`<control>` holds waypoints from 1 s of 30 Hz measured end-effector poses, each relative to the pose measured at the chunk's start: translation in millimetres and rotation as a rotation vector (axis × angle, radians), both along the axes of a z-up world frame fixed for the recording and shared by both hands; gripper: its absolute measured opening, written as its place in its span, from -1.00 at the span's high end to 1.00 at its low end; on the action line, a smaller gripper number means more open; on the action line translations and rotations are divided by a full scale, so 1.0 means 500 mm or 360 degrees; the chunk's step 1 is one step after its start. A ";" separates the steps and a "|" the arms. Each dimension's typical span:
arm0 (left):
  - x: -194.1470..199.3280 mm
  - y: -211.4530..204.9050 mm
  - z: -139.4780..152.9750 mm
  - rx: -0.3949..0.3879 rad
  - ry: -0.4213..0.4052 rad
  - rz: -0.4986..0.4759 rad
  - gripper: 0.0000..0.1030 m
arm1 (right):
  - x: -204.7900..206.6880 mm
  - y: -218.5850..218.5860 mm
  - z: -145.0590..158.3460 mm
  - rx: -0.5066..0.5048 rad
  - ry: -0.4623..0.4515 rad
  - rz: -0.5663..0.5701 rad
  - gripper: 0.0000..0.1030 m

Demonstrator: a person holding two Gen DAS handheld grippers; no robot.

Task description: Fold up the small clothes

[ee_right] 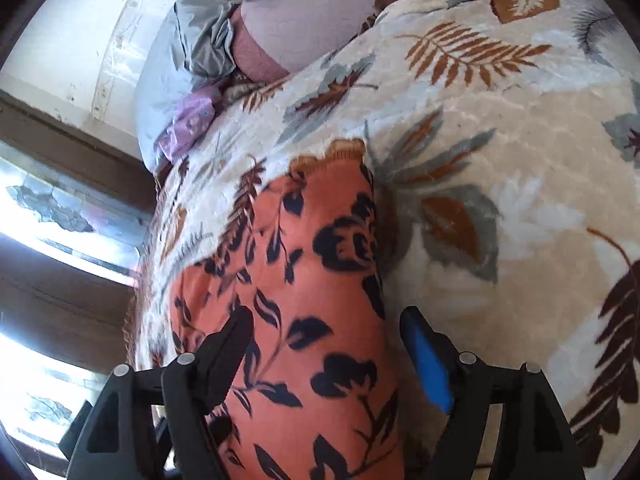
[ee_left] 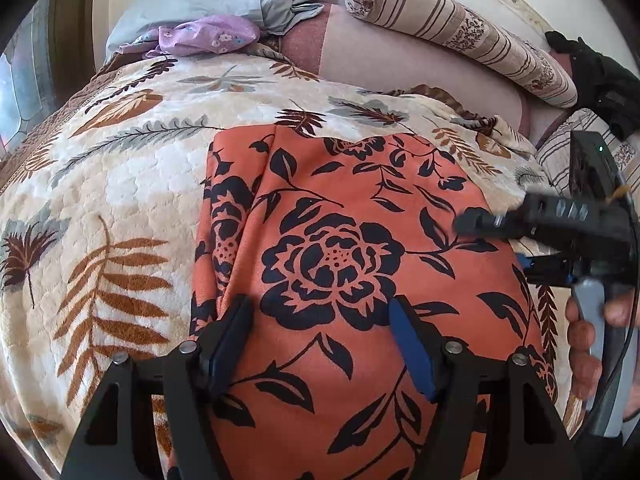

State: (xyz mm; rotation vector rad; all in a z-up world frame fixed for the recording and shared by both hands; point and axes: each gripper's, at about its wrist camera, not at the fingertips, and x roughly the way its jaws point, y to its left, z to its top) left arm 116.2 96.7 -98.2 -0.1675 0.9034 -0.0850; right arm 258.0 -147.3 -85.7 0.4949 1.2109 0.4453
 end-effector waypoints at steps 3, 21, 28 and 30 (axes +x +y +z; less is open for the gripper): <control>-0.002 -0.002 0.000 0.0018 -0.0010 -0.0004 -0.39 | -0.016 0.007 0.019 -0.0070 -0.0048 0.0005 0.16; -0.038 0.038 0.031 -0.0205 -0.0144 0.0053 -0.39 | -0.162 -0.011 0.073 -0.0202 -0.0094 -0.0044 -0.18; -0.103 0.147 -0.021 -0.0525 0.0184 0.0140 0.09 | -0.247 -0.054 0.118 -0.0130 -0.0274 -0.0083 -0.26; -0.121 0.169 -0.057 -0.0684 0.0252 0.0131 0.38 | -0.253 -0.045 0.137 -0.0097 -0.0338 -0.0068 -0.26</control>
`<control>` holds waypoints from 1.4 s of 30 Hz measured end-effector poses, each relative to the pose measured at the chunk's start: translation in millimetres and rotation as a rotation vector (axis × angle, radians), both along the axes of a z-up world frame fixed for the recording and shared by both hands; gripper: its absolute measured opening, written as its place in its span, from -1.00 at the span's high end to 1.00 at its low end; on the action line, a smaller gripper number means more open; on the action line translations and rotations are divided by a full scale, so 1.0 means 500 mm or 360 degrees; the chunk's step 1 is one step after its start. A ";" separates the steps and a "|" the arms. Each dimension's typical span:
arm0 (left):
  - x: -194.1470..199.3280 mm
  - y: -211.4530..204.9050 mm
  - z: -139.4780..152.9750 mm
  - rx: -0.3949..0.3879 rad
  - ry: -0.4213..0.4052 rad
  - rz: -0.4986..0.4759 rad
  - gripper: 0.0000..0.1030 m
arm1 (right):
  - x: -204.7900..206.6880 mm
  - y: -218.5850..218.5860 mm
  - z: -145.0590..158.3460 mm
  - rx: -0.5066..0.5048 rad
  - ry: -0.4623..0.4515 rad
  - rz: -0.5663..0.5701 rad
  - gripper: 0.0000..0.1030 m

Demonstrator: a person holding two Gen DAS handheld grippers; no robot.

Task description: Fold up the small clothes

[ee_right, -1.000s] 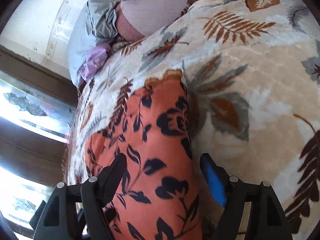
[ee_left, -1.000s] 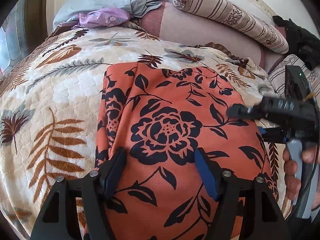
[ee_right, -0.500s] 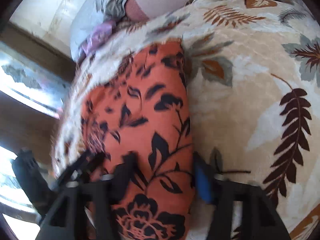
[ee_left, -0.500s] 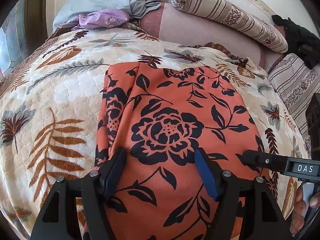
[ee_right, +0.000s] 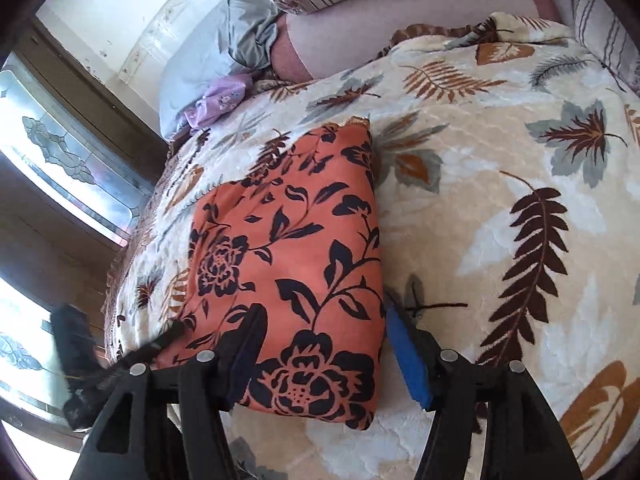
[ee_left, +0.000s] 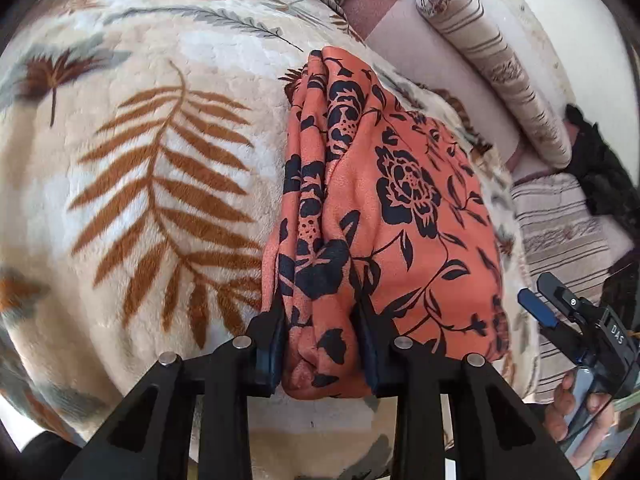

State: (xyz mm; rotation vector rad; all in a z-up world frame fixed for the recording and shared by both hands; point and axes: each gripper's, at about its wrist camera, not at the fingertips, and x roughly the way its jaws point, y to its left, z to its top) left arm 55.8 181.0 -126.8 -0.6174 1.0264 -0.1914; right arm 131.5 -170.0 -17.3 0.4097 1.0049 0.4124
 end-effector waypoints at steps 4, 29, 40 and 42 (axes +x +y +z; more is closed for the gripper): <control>-0.002 -0.002 0.031 0.0002 0.0006 0.0015 0.29 | 0.004 0.043 0.025 -0.0005 -0.0058 0.0118 -0.30; 0.366 0.012 0.041 0.0145 0.0008 -0.0082 0.48 | 0.002 0.096 -0.083 0.0033 0.0018 0.0322 -0.49; 0.196 0.010 0.156 0.0316 -0.0206 0.0064 -0.51 | -0.007 0.086 -0.081 0.0057 0.0041 0.0238 -0.49; 0.158 -0.001 0.151 0.0391 -0.0183 0.0057 -0.51 | -0.011 0.085 -0.078 0.0056 0.0049 0.0219 -0.49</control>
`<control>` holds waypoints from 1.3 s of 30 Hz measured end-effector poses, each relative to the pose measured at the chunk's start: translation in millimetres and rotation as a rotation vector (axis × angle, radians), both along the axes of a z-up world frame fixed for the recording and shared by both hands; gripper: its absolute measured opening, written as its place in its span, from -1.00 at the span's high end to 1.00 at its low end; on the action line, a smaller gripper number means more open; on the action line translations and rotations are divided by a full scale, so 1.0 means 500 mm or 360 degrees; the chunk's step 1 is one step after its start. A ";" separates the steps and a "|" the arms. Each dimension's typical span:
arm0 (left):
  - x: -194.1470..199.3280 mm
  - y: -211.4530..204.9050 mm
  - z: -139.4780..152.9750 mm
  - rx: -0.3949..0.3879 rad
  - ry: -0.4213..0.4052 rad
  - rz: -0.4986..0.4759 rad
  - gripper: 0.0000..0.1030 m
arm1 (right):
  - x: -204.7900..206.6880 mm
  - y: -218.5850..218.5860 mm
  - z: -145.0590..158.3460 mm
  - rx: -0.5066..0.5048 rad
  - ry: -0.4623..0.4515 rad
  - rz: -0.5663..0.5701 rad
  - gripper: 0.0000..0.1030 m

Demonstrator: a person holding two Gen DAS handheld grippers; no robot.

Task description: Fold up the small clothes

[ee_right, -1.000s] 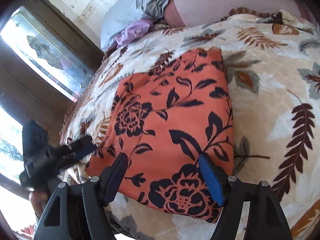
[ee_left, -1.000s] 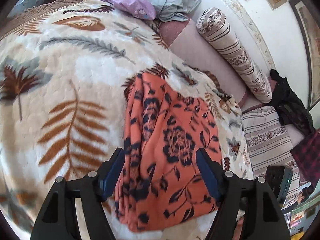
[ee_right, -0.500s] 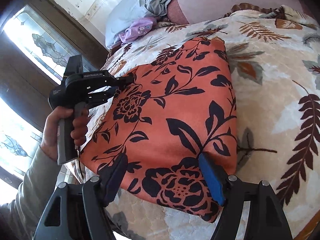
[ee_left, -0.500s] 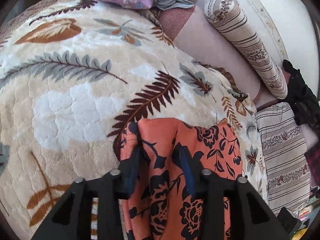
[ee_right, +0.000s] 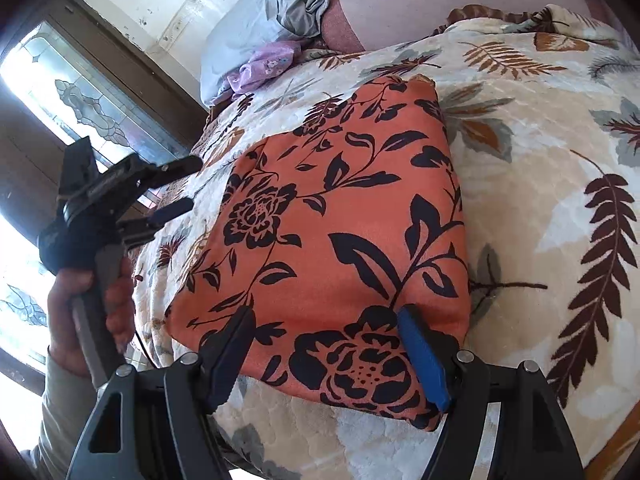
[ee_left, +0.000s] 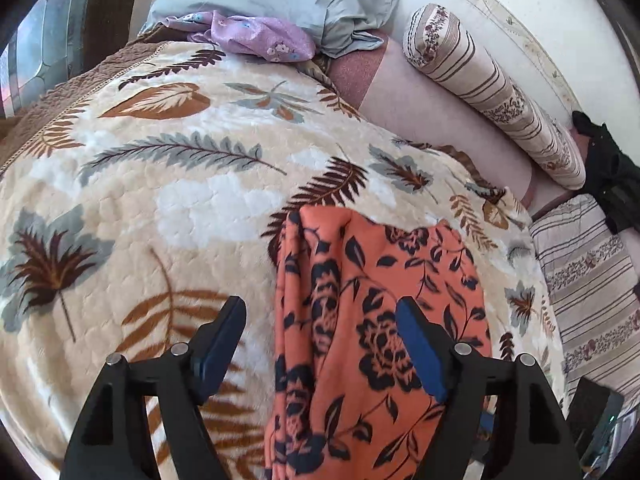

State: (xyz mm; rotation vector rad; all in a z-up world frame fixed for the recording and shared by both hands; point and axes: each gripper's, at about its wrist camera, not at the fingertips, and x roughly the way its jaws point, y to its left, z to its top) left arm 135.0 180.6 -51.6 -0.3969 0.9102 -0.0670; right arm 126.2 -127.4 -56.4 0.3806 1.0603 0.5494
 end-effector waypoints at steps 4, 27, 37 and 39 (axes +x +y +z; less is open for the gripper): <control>-0.061 -0.023 -0.015 0.0097 -0.0002 0.0036 -0.51 | -0.016 -0.008 0.009 0.0024 0.0027 -0.0050 -0.49; -0.114 -0.072 -0.036 0.0237 -0.0042 0.0027 -0.51 | -0.093 -0.112 0.017 0.0021 0.0069 -0.0247 -0.49; -0.078 -0.047 -0.030 -0.0121 -0.0035 -0.0114 -0.58 | -0.013 -0.122 0.028 0.0066 0.0057 -0.0252 -0.49; -0.055 -0.054 -0.048 -0.0102 0.0031 -0.0134 -0.58 | 0.033 -0.122 0.037 0.0108 0.0027 -0.0246 -0.49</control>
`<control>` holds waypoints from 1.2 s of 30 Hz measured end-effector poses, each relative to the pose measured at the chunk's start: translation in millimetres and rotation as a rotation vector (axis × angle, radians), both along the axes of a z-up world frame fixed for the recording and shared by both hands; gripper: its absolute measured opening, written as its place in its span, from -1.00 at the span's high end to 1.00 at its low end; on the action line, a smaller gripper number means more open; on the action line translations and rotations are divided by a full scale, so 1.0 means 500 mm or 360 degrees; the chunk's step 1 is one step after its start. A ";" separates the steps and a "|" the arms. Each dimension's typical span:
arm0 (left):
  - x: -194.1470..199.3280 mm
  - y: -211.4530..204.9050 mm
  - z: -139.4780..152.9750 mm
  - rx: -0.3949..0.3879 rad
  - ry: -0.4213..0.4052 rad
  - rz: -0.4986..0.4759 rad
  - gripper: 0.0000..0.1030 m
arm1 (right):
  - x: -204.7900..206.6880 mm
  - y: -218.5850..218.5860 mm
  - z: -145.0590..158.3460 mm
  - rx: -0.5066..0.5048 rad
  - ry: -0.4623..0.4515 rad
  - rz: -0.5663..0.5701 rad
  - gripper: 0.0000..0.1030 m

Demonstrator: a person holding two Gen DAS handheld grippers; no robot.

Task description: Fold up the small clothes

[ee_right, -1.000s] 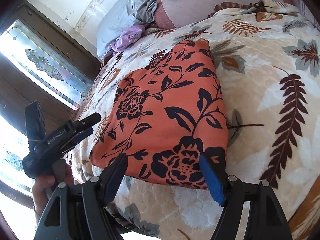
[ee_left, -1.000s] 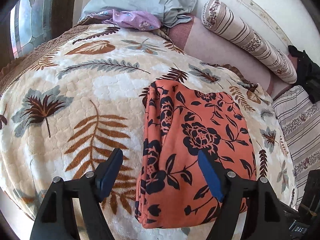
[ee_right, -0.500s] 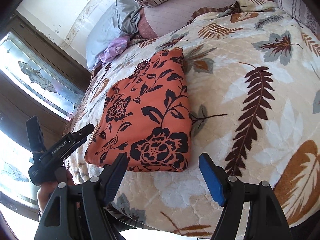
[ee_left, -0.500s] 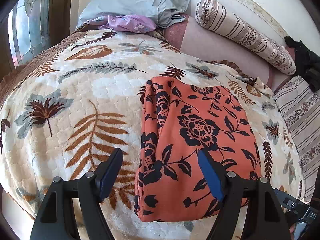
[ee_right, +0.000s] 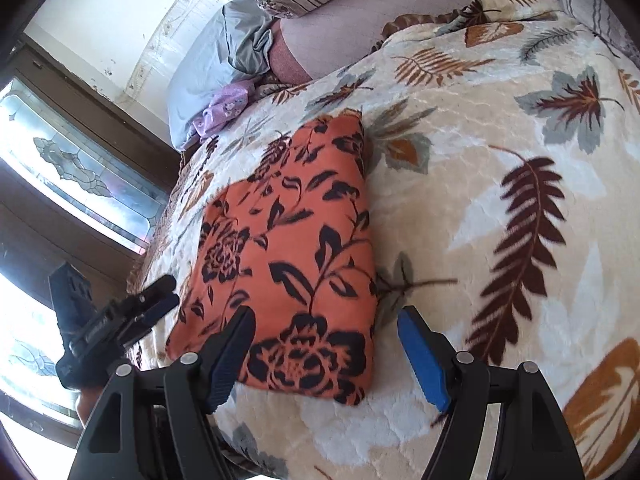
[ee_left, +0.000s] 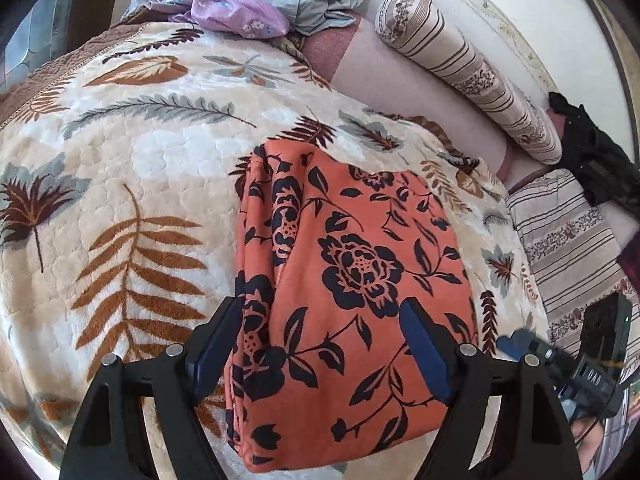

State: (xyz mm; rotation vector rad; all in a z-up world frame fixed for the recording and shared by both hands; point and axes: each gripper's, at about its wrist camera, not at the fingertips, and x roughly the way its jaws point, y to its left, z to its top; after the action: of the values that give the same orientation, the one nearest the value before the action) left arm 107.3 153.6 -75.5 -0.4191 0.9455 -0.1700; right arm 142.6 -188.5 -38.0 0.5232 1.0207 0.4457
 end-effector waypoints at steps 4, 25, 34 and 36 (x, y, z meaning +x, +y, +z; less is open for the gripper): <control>0.031 -0.009 -0.047 0.0007 0.0142 -0.0005 -0.58 | 0.113 0.018 -0.048 0.0091 0.0140 0.0009 -0.49; 0.152 -0.275 0.043 0.0018 -0.0123 -0.0257 0.13 | 0.180 -0.152 0.106 -0.0225 -0.0183 0.0010 0.15; 0.122 -0.280 -0.021 0.0251 0.0076 -0.0207 -0.60 | 0.107 -0.267 -0.047 -0.0203 -0.0008 -0.0346 -0.35; 0.099 -0.282 -0.003 0.0354 0.0008 -0.0207 -0.60 | 0.083 -0.263 -0.007 -0.0202 -0.0132 -0.0400 -0.35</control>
State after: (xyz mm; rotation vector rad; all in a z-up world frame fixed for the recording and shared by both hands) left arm 156.8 12.8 -76.8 -0.1531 0.9854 -0.1795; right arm 184.0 -320.0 -41.2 0.5069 0.8833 0.1762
